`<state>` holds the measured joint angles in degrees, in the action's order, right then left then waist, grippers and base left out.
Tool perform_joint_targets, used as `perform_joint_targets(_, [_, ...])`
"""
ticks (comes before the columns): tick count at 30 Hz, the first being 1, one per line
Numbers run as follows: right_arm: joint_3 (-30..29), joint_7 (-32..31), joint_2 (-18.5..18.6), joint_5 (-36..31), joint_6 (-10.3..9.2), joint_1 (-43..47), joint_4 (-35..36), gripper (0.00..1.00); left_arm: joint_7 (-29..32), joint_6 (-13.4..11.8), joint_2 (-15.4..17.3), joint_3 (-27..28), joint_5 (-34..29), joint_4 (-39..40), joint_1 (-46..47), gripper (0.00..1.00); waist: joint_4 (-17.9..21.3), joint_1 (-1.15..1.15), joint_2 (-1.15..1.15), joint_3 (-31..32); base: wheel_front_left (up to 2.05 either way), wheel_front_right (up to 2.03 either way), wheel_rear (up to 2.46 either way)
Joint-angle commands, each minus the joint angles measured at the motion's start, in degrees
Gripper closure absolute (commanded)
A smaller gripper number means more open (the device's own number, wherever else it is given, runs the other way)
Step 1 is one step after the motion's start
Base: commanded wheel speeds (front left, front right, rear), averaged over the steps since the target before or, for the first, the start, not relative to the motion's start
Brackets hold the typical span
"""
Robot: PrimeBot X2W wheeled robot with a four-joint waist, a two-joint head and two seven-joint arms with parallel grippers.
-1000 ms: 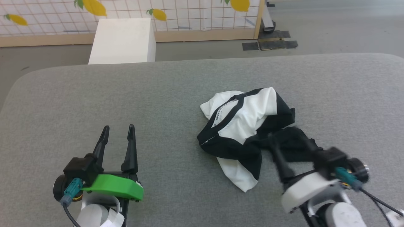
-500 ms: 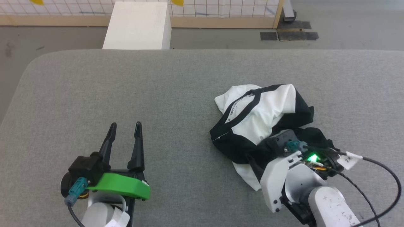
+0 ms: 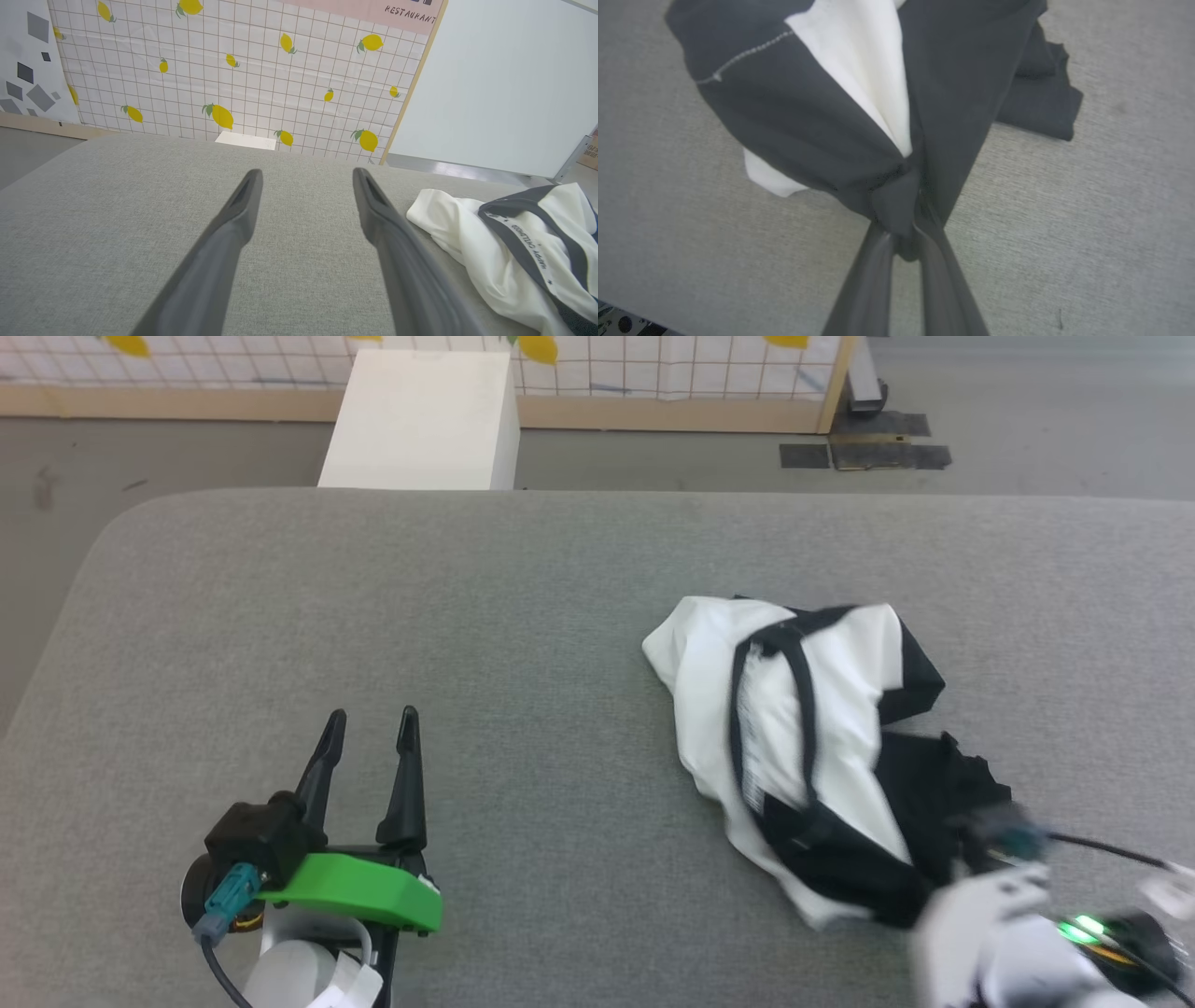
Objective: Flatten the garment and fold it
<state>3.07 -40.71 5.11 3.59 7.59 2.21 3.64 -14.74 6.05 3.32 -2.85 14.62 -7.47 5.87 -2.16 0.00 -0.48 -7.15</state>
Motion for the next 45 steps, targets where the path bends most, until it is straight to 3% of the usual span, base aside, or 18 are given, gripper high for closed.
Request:
perform_joint_targets(1, [-3.77, -0.54, -0.33, -1.07, -0.1, 2.9, 2.24, 1.0, -0.26, 0.53, -0.3, 0.14, -0.82, -0.32, -0.13, 0.0, 1.11, 0.0, 0.46, 0.72, 0.0, 0.0, 0.0])
perform_joint_targets(5, [-13.73, -0.54, -1.77, -3.35, -0.1, 7.55, 6.72, 1.0, -0.26, 0.73, -0.34, 0.53, -1.03, -0.56, -0.01, 0.0, 2.54, 0.0, 0.46, 1.12, 0.0, 0.0, 0.0])
perform_joint_targets(6, [-15.19, 0.04, -1.94, -3.69, -0.1, 7.84, 7.32, 0.44, -0.26, 0.76, -0.35, 0.54, -1.14, -0.51, 0.02, 0.0, 2.84, 0.0, 0.46, 1.18, 0.0, 0.0, 0.0])
perform_joint_targets(7, [-16.88, 1.1, -2.09, -3.94, -0.1, 7.95, 7.88, 0.0, -0.26, 0.78, -0.36, 0.61, -1.2, -0.46, 0.03, 0.0, 3.22, 0.0, 0.46, 1.25, 0.0, 0.0, 0.0])
perform_joint_targets(12, [-18.74, 12.47, -2.21, 0.46, -0.1, 5.33, 8.19, 0.0, -0.26, 0.93, -0.39, 0.73, -1.36, -0.92, 0.17, 0.0, 4.33, 0.0, 0.46, 1.54, 0.0, 0.0, 0.0])
perform_joint_targets(17, [-12.0, 23.88, -2.22, 1.81, -0.1, 1.97, 6.34, 0.0, -0.26, 1.1, -0.41, 0.08, -1.31, -1.62, 0.5, 0.0, 4.33, 0.0, 0.46, 1.89, 0.0, 0.0, 0.0])
perform_joint_targets(22, [-5.33, 29.82, -2.23, 2.43, -0.1, -3.25, 2.87, 0.0, -0.26, 1.19, -0.43, -0.43, -1.12, -1.65, 0.67, 0.0, 3.87, 0.0, 0.46, 1.33, 0.0, 0.0, 0.0])
perform_joint_targets(27, [-1.11, 27.45, -2.23, 2.4, -0.1, -10.83, -4.01, 0.0, -0.26, 1.25, -0.43, -1.12, -0.82, -1.48, 1.54, 0.0, 2.47, 0.0, 0.46, -0.19, 0.0, 0.0, 0.0])
perform_joint_targets(33, [4.25, 18.91, -2.23, 1.03, -0.1, -19.94, -14.55, 0.0, -0.26, 1.18, -0.44, -1.81, -0.24, -1.44, 2.66, 0.0, 0.34, 0.0, 0.46, -2.45, 0.0, 0.0, 0.0])
perform_joint_targets(38, [4.76, 10.13, -2.23, -5.96, -0.1, -24.1, -21.74, 0.0, -0.26, 0.96, -0.44, -2.19, 0.29, -1.56, 3.08, 0.0, -1.19, 0.0, 0.46, -3.47, 0.0, 0.0, 0.0])
perform_joint_targets(39, [4.46, 8.99, -2.23, -6.58, -0.1, -24.37, -22.28, 0.25, -0.26, 0.9, -0.44, -2.24, 0.36, -1.58, 3.1, 0.0, -1.4, 0.0, 0.46, -3.53, 0.0, 0.0, 0.0])
perform_joint_targets(40, [4.24, 7.78, -2.23, -7.34, -0.1, -24.56, -22.71, 0.67, -0.26, 0.86, -0.44, -2.32, 0.44, -1.59, 3.1, 0.0, -1.61, 0.0, 0.46, -3.57, 0.0, 0.0, 0.0])
perform_joint_targets(41, [4.17, 7.09, -2.23, -8.06, -0.1, -24.61, -22.85, 0.99, -0.26, 0.83, -0.44, -2.36, 0.49, -1.6, 3.09, 0.0, -1.73, 0.0, 0.46, -3.58, 0.0, 0.0, 0.0])
perform_joint_targets(45, [3.48, 6.33, -2.23, -8.57, -0.1, -24.11, -22.31, 1.0, -0.26, 0.63, -0.44, -2.37, 0.58, -1.73, 2.98, 0.0, -1.91, 0.0, 0.46, -3.4, 0.0, 0.0, 0.0])
